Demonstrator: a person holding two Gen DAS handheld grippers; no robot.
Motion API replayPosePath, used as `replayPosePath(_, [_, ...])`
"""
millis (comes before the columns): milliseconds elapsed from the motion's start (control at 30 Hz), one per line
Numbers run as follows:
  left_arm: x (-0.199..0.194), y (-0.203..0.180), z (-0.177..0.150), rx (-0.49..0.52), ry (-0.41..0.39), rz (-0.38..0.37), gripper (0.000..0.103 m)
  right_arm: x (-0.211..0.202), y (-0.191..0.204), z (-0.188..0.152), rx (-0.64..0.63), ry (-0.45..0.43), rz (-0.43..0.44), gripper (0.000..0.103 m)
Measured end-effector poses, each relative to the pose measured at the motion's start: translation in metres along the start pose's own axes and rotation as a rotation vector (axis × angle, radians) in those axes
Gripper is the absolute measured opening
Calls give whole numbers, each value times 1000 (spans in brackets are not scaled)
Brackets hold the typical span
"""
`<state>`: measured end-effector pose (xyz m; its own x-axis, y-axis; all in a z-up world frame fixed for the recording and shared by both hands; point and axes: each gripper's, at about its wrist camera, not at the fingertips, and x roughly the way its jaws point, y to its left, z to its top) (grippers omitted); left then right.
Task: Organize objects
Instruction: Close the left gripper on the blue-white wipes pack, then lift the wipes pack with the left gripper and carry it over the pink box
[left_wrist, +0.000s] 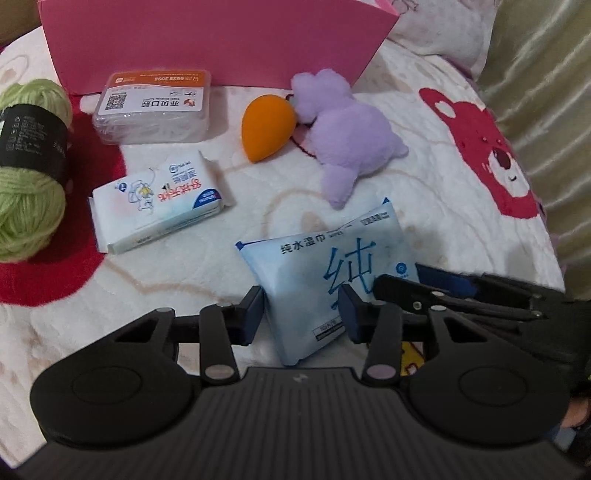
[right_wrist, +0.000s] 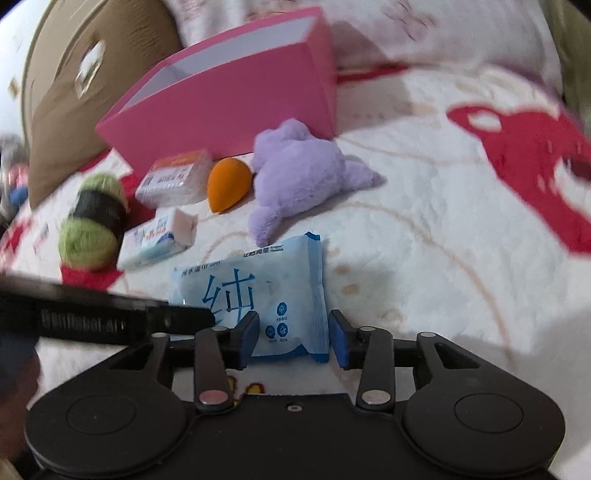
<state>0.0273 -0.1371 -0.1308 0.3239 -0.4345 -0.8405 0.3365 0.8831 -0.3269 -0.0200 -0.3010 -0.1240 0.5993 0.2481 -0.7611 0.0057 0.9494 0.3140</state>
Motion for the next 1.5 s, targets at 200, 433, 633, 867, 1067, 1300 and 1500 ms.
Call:
replayPosePath(200, [-4,3,0,-34,-13,-20,41,0,1,-7,33,-30,27,40])
replayPosePath(433, [-11,13,2,-101,14,-50,39,-7,22,-5,-17,-25,-10,37])
replayPosePath(633, [-28,10,5,-86,-1,-29,39,-14,37,-5,-75,-25,-12,39])
replayPosePath(867, [-65,3,12,-57,-63,-55,39,-37,50,0,-94,-47,7,39])
replayPosePath(1067, [-97,-7,18,11,-92,-34,42,-61,71,10,-121,-78,-16,41])
replayPosePath(1300, [-127,1,23,-2,-112,-54,42,-79,95,20,-152,-97,-26,46])
replayPosePath(1500, [-141,16,25,-65,-116,-127,50,-87,112,27,-183,-102,-31,50])
